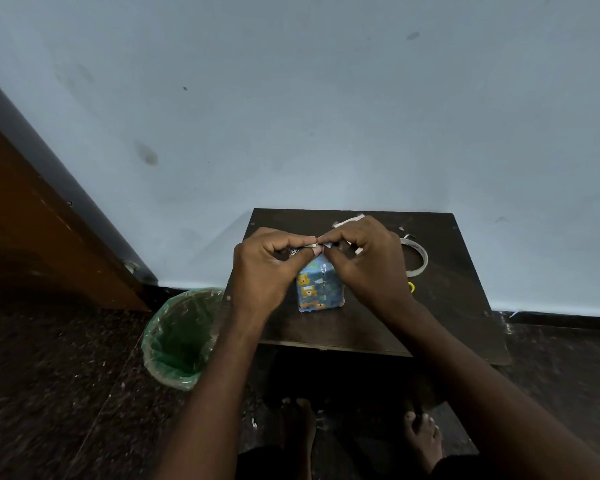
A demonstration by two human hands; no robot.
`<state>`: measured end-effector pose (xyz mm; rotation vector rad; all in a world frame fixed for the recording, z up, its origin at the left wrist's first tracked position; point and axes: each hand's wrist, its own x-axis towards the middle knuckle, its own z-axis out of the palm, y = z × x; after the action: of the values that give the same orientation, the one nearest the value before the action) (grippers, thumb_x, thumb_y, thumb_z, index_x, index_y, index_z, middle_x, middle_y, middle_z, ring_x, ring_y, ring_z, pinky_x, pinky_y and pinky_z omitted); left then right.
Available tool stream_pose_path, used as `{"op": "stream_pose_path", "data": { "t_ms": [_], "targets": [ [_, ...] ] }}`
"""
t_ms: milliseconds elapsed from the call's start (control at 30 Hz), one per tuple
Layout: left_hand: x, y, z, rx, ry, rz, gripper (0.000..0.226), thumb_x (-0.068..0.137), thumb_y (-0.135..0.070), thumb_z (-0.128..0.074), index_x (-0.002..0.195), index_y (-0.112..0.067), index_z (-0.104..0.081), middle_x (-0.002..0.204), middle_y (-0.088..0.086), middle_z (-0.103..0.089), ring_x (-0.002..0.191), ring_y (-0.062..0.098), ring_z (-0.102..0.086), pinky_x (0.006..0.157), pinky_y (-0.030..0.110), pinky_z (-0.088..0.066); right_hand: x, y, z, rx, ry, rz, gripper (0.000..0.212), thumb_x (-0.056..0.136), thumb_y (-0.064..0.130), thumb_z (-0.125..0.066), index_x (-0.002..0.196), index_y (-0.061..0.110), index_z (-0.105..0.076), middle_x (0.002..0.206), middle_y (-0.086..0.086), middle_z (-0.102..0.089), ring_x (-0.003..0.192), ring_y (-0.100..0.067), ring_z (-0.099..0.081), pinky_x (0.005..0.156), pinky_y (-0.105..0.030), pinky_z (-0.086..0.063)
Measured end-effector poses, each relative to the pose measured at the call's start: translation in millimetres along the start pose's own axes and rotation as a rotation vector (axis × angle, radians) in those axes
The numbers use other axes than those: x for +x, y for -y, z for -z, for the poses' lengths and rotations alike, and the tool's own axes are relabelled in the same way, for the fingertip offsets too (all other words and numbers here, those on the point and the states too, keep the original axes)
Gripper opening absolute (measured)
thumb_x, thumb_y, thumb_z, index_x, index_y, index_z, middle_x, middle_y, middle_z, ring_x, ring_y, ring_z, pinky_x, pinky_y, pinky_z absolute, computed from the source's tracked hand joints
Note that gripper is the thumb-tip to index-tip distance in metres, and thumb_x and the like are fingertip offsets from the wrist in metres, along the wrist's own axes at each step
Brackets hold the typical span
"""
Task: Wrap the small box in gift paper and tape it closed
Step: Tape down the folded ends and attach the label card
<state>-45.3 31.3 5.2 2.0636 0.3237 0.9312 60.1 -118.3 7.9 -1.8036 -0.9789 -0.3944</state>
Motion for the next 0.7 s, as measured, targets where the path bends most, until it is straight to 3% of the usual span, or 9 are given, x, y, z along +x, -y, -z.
{"op": "stream_pose_path", "data": {
  "t_ms": [67, 133, 233, 367, 467, 600, 700],
  "targets": [
    [0, 0, 1, 0.027, 0.016, -0.014, 0.018, 0.084, -0.017, -0.091, 0.100, -0.023, -0.087, 0.093, -0.012, -0.080, 0.092, 0.013, -0.072, 0.077, 0.024, -0.057, 1, 0, 2, -0.001, 0.026, 0.012, 0.014, 0.079, 0.005, -0.081, 0.085, 0.018, -0.081, 0.083, 0.009, -0.076, 0.086, -0.020, -0.066, 0.073, -0.042, -0.054],
    [0, 4, 4, 0.000, 0.057, 0.018, 0.021, 0.086, -0.012, -0.085, 0.101, -0.026, -0.087, 0.097, -0.012, -0.081, 0.094, 0.018, -0.072, 0.080, 0.034, -0.060, 2, 0, 4, 0.006, 0.046, 0.009, 0.014, 0.079, 0.005, -0.081, 0.085, 0.017, -0.080, 0.083, 0.012, -0.074, 0.085, -0.020, -0.064, 0.073, -0.042, -0.052],
    [-1, 1, 0, -0.209, 0.075, 0.250, 0.024, 0.088, -0.008, -0.077, 0.097, -0.028, -0.086, 0.100, -0.006, -0.082, 0.094, 0.030, -0.075, 0.084, 0.048, -0.063, 2, 0, 4, 0.029, 0.079, -0.011, 0.014, 0.080, 0.005, -0.080, 0.085, 0.018, -0.079, 0.080, 0.020, -0.066, 0.084, -0.018, -0.060, 0.074, -0.040, -0.050],
    [-1, -12, -9, -0.384, 0.012, 0.468, 0.026, 0.089, 0.005, -0.073, 0.088, -0.019, -0.084, 0.092, -0.001, -0.083, 0.088, 0.011, -0.078, 0.080, 0.028, -0.061, 2, -1, 3, 0.061, 0.102, -0.042, 0.015, 0.082, 0.006, -0.079, 0.087, 0.020, -0.079, 0.083, 0.017, -0.070, 0.087, -0.017, -0.060, 0.076, -0.040, -0.050],
    [-1, -13, -6, -0.384, 0.041, 0.443, 0.023, 0.090, 0.004, -0.074, 0.095, -0.016, -0.084, 0.095, -0.001, -0.083, 0.091, 0.012, -0.079, 0.082, 0.030, -0.063, 3, -2, 4, 0.059, 0.108, -0.036, 0.015, 0.083, 0.008, -0.077, 0.088, 0.022, -0.079, 0.083, 0.014, -0.070, 0.087, -0.018, -0.059, 0.075, -0.041, -0.050],
    [-1, -7, -1, -0.234, 0.062, 0.307, 0.020, 0.087, -0.007, -0.078, 0.093, -0.025, -0.085, 0.099, -0.006, -0.081, 0.093, 0.018, -0.077, 0.087, 0.046, -0.064, 5, -2, 8, 0.050, 0.173, -0.001, 0.015, 0.084, 0.012, -0.072, 0.091, 0.023, -0.079, 0.085, 0.011, -0.071, 0.086, -0.021, -0.060, 0.073, -0.044, -0.050],
    [-2, -3, -1, -0.133, 0.077, 0.171, 0.023, 0.082, -0.015, -0.075, 0.090, -0.035, -0.084, 0.105, -0.009, -0.075, 0.093, 0.016, -0.072, 0.081, 0.042, -0.061, 6, -8, 18, 0.065, 0.241, 0.032, 0.024, 0.081, 0.012, -0.068, 0.097, 0.023, -0.081, 0.091, 0.015, -0.072, 0.090, -0.021, -0.062, 0.076, -0.043, -0.052]
  ]
}}
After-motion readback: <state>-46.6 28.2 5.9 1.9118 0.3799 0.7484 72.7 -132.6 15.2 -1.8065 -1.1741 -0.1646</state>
